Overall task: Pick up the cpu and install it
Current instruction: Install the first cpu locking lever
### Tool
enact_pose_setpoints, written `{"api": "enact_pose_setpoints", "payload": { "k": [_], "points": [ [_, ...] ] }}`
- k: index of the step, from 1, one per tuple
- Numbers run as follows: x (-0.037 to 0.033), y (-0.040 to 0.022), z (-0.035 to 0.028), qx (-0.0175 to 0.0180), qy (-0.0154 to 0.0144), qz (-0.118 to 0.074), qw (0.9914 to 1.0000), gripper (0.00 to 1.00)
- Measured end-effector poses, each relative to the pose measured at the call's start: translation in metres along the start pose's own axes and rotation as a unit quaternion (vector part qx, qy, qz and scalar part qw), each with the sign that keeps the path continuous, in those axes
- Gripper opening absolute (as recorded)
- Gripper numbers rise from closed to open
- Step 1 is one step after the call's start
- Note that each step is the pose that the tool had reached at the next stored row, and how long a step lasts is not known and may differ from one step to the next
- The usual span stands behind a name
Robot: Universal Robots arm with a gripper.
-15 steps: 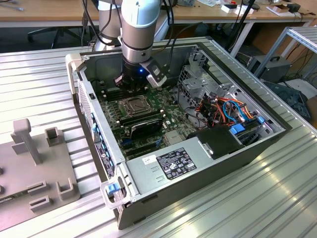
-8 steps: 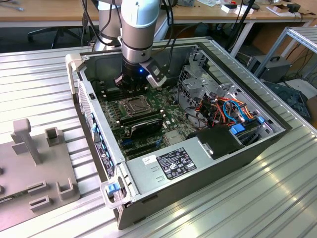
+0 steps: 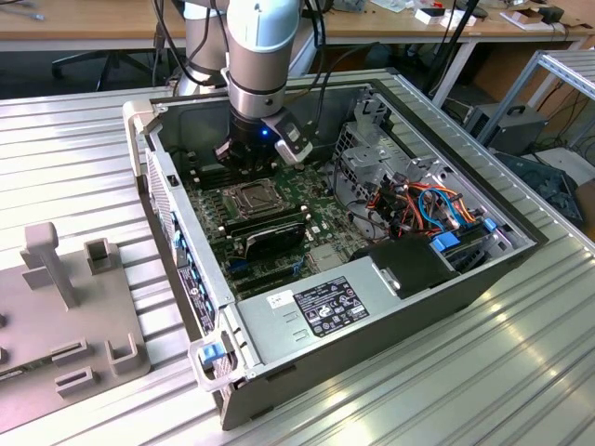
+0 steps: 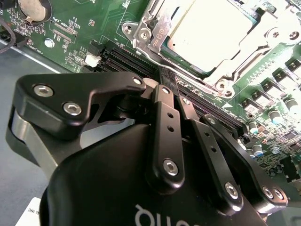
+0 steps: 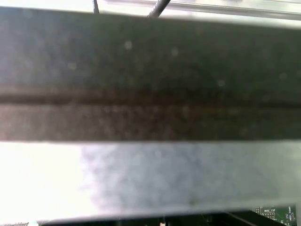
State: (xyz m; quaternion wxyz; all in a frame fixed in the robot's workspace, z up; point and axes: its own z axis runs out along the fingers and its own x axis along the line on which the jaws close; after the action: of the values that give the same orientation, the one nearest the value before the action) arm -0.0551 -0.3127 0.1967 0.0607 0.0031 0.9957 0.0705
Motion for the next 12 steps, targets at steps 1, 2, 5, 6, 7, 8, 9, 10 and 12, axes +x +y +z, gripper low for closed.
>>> {"api": "enact_pose_setpoints", "payload": {
  "k": [1, 2, 5, 6, 7, 8, 9, 10, 12],
  "points": [
    [-0.0001, 0.0002, -0.0008, -0.0001, -0.0001, 0.0, 1.0, 0.11],
    [-0.0003, 0.0003, -0.0013, -0.0002, -0.0002, 0.0, 1.0, 0.11],
    [-0.0005, 0.0006, -0.0029, -0.0002, -0.0001, 0.0, 1.0, 0.11],
    [-0.0004, 0.0005, -0.003, -0.0001, -0.0001, 0.0, 1.0, 0.11],
    [-0.0004, 0.0005, -0.0031, 0.0, 0.0, 0.0, 1.0, 0.11],
    [-0.0004, 0.0006, -0.0034, 0.0, 0.0, 0.0, 1.0, 0.11],
    [-0.0006, 0.0007, -0.0048, 0.0002, 0.0001, 0.0, 1.0, 0.11],
    [-0.0008, 0.001, -0.0069, 0.0002, 0.0002, 0.0, 1.0, 0.11],
    [-0.0013, 0.0016, -0.011, 0.0001, 0.0, 0.0, 1.0, 0.11]
  ]
}}
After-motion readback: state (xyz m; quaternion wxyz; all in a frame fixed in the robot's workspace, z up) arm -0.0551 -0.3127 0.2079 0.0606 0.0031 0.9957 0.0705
